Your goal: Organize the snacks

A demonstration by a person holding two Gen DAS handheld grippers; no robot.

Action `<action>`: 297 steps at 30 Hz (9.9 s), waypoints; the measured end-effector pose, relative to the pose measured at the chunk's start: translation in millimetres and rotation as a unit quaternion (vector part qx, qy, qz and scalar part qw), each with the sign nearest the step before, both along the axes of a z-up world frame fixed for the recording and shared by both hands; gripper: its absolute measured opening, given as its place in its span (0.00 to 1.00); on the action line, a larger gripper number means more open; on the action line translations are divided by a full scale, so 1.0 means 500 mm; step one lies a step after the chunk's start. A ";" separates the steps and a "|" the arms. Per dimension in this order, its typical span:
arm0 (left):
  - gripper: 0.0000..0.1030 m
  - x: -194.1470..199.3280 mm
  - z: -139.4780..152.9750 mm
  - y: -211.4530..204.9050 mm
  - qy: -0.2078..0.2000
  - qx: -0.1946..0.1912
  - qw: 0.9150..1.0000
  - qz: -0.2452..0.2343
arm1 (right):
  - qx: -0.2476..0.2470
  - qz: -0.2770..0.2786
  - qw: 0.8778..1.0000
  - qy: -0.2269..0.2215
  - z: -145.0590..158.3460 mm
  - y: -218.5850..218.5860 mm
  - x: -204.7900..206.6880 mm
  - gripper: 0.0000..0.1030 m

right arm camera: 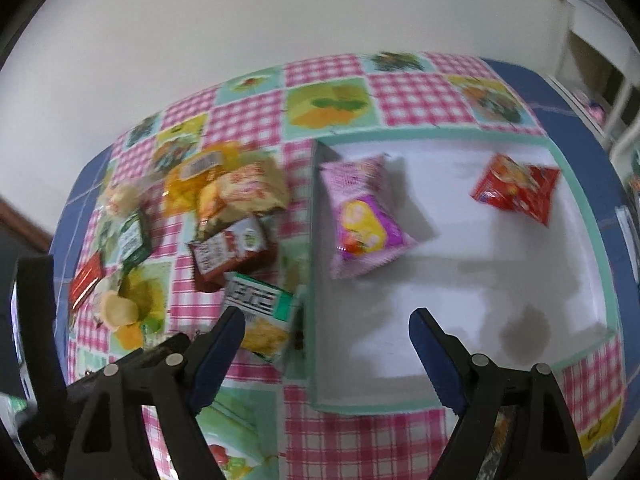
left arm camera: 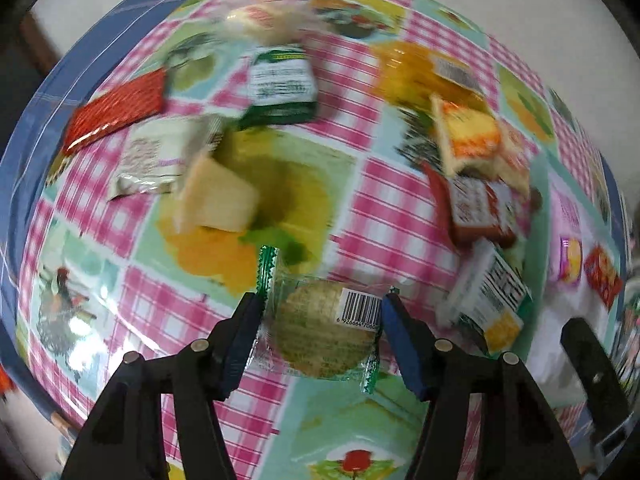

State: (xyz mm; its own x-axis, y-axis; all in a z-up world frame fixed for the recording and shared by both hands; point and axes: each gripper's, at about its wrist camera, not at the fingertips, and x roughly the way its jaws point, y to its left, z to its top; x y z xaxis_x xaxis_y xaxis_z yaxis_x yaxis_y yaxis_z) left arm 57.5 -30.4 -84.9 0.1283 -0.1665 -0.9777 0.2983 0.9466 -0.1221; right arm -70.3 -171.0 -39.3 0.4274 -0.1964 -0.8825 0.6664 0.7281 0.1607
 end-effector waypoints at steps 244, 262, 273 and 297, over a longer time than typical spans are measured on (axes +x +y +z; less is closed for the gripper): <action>0.99 0.128 0.007 0.084 -0.092 0.035 0.994 0.039 | -0.067 0.087 0.994 0.021 -0.053 0.048 0.181 1.00; 0.75 0.125 -0.027 0.054 -0.076 0.068 0.995 -0.004 | -0.081 0.109 0.989 0.059 -0.106 0.052 0.224 0.95; 0.45 0.124 -0.020 0.050 -0.074 0.049 0.996 -0.014 | -0.083 0.115 0.988 0.059 -0.103 0.057 0.225 0.69; 0.40 0.113 0.075 0.048 -0.106 -0.007 0.994 -0.025 | -0.038 0.076 0.996 0.006 -0.029 0.037 0.191 0.63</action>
